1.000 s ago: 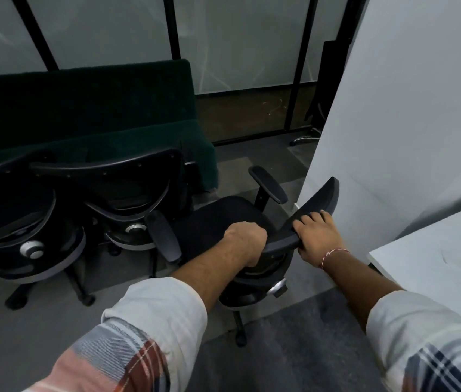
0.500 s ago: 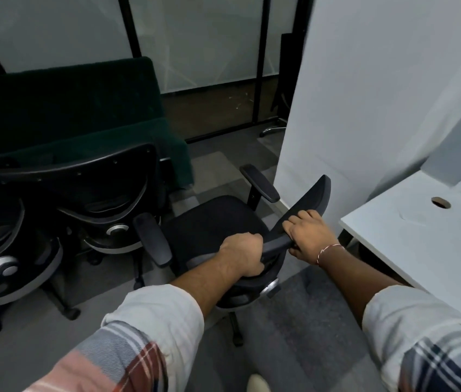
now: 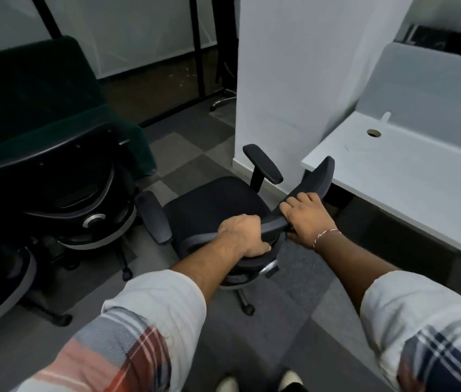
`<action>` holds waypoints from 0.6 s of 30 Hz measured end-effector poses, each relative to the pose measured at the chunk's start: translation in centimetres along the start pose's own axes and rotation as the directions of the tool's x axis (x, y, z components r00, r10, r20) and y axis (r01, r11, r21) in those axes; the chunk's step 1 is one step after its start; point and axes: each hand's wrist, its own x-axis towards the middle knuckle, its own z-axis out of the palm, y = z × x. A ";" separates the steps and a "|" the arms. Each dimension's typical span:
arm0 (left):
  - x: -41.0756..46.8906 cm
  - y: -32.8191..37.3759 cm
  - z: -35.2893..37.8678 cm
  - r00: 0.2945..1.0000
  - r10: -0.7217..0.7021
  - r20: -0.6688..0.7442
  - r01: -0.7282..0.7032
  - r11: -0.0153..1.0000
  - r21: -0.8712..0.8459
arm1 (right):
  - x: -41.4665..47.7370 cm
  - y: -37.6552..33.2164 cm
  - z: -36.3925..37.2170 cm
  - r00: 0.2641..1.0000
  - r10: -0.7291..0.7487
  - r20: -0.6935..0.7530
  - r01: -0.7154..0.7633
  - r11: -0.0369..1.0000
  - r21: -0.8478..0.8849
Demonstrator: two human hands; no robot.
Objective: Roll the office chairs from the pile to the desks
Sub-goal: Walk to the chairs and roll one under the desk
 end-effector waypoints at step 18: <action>-10.9 -1.3 2.1 0.993 0.097 0.065 -0.115 0.910 0.398 | -11.3 -13.1 -3.4 0.994 0.108 -0.017 -0.103 0.978 0.181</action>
